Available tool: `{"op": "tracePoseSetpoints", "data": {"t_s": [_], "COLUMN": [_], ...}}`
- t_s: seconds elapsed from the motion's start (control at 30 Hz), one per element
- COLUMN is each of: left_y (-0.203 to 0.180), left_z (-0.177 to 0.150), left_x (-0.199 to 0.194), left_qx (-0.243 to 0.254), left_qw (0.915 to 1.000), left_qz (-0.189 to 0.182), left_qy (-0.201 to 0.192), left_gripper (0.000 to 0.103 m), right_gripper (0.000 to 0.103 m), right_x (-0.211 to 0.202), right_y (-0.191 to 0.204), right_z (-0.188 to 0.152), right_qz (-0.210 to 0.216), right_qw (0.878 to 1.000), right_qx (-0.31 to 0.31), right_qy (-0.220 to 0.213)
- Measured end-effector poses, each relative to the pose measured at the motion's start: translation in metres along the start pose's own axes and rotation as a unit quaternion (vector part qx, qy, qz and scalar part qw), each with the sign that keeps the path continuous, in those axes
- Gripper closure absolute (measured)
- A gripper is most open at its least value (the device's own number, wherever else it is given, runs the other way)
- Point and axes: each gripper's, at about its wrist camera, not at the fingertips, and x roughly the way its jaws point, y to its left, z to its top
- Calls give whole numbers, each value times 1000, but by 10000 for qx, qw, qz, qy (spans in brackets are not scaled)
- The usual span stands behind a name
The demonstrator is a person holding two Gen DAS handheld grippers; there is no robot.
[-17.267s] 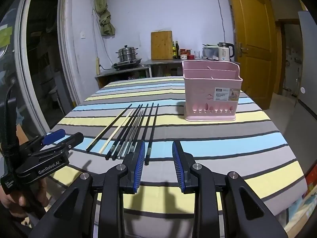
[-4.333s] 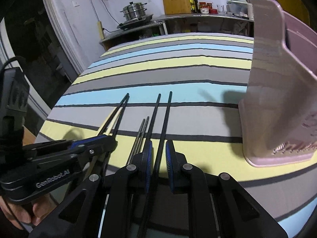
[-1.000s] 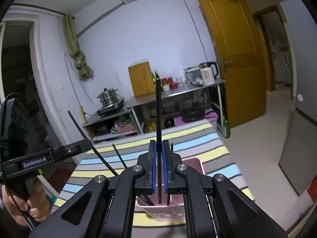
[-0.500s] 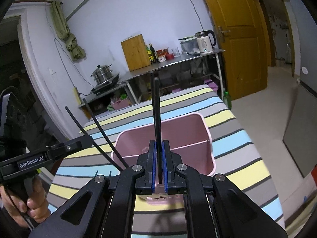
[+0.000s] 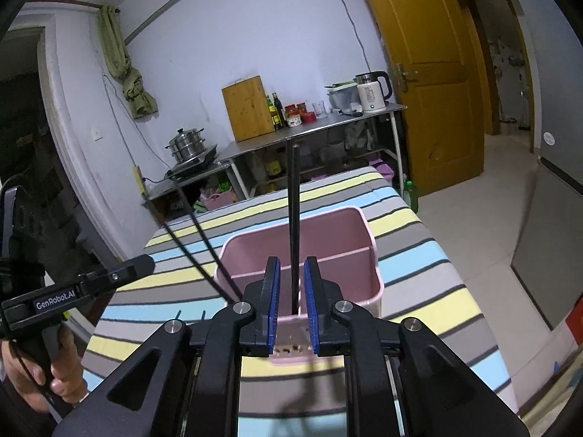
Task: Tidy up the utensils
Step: 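Insert the left tool's chopstick into the holder and open while the right tool does likewise, then move the left tool back toward the remaining chopsticks while the right tool follows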
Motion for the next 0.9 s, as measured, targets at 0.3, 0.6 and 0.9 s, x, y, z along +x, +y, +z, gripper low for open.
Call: {"op": "tracePoseSetpoints", "data": {"t_s": [0.3, 0.6, 0.9], "left_y": [17, 46, 72], "left_z": [-47, -94, -128], "left_x": [-37, -56, -64], "left_qx": [52, -104, -304], "left_qw": [9989, 9965, 9935], "left_qz": [370, 807, 1094], "left_qy": [-288, -206, 52], "left_gripper": [97, 97, 97], "right_gripper": [89, 89, 89], "right_x": [-17, -20, -12], "right_y": [26, 44, 60], "right_z": [-40, -83, -107], "right_qz": [216, 381, 582], "right_qw": [9991, 9966, 9930], "right_qx": [-257, -444, -534], "right_qy": [240, 583, 881]}}
